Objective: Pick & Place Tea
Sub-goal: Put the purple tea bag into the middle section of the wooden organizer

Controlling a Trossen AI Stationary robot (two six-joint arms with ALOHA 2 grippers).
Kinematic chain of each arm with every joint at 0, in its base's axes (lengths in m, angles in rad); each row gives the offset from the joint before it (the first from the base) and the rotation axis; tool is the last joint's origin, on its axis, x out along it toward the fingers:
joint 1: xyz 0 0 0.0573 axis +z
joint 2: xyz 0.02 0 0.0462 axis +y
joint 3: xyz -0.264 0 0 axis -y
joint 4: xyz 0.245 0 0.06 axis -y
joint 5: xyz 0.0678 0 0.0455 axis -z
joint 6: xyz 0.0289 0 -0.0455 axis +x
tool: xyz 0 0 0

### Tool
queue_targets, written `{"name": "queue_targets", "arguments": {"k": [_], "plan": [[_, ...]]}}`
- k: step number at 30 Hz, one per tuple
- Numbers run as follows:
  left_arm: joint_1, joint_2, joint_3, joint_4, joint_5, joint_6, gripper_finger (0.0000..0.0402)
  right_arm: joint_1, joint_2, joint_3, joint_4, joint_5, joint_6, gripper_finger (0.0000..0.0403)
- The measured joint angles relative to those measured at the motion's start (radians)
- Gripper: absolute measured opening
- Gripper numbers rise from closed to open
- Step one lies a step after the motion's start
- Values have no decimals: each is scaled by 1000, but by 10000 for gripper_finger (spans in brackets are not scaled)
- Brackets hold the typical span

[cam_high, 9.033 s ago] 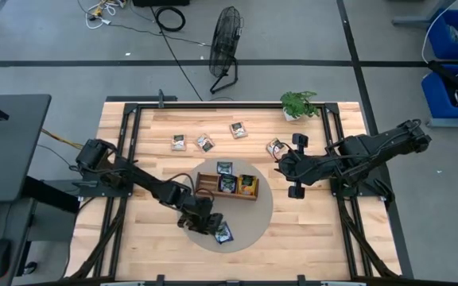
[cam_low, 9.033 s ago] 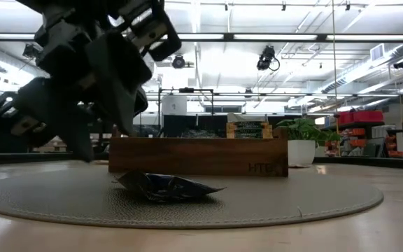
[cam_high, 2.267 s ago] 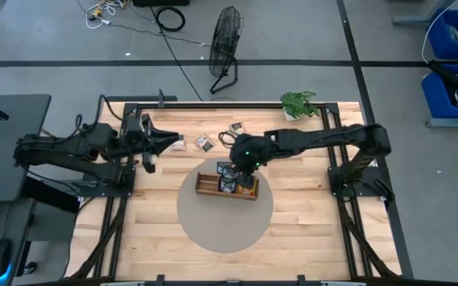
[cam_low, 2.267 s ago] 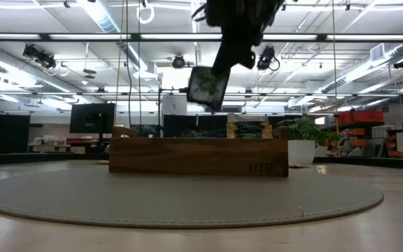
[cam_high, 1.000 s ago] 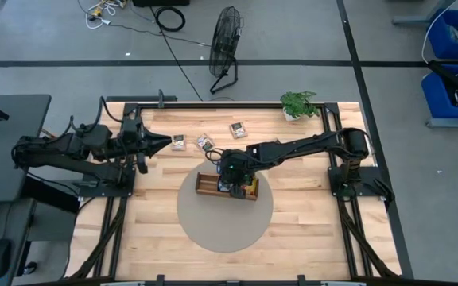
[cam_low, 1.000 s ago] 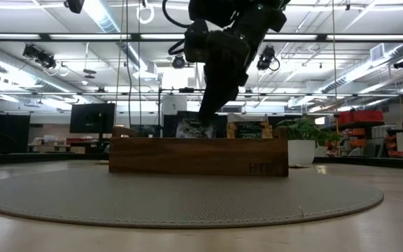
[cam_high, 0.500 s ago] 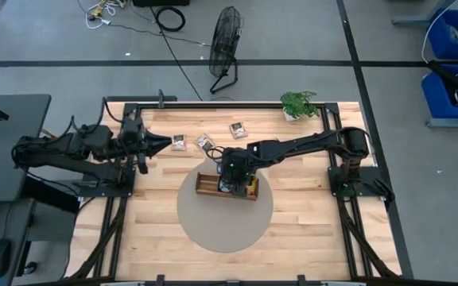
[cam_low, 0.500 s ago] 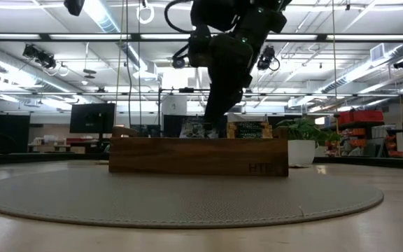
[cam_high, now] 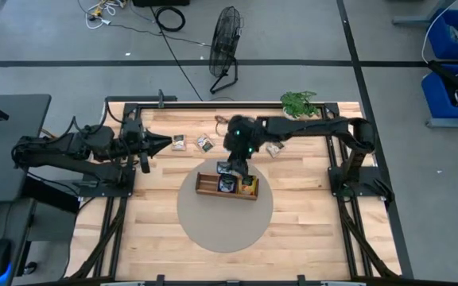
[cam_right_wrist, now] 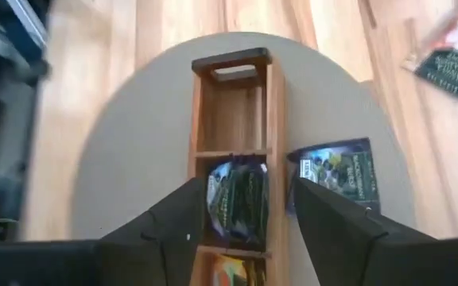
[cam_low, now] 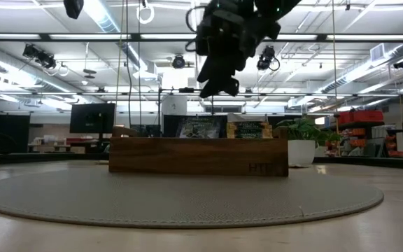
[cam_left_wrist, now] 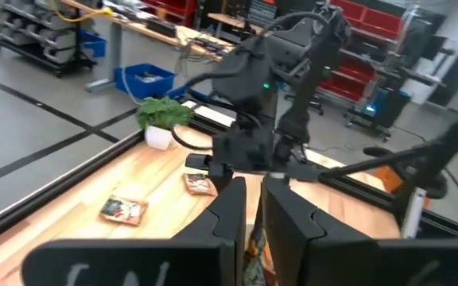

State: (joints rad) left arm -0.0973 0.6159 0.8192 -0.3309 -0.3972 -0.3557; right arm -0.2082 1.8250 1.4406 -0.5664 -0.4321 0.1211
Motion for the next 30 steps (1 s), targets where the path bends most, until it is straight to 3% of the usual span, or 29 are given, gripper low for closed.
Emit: {"name": "queue_targets", "arguments": {"k": [15, 24, 30], "plan": [[9, 41, 1, 2, -137, -31, 46, -198, 100, 0, 34, -280, 115, 185], [66, 45, 1, 6, -142, -40, 46, -231, 225, -1, -10, -336, 281, 185], [68, 45, 1, 6, -142, -48, 46, -234, 262, -1, 19, -263, 400, 185]]}}
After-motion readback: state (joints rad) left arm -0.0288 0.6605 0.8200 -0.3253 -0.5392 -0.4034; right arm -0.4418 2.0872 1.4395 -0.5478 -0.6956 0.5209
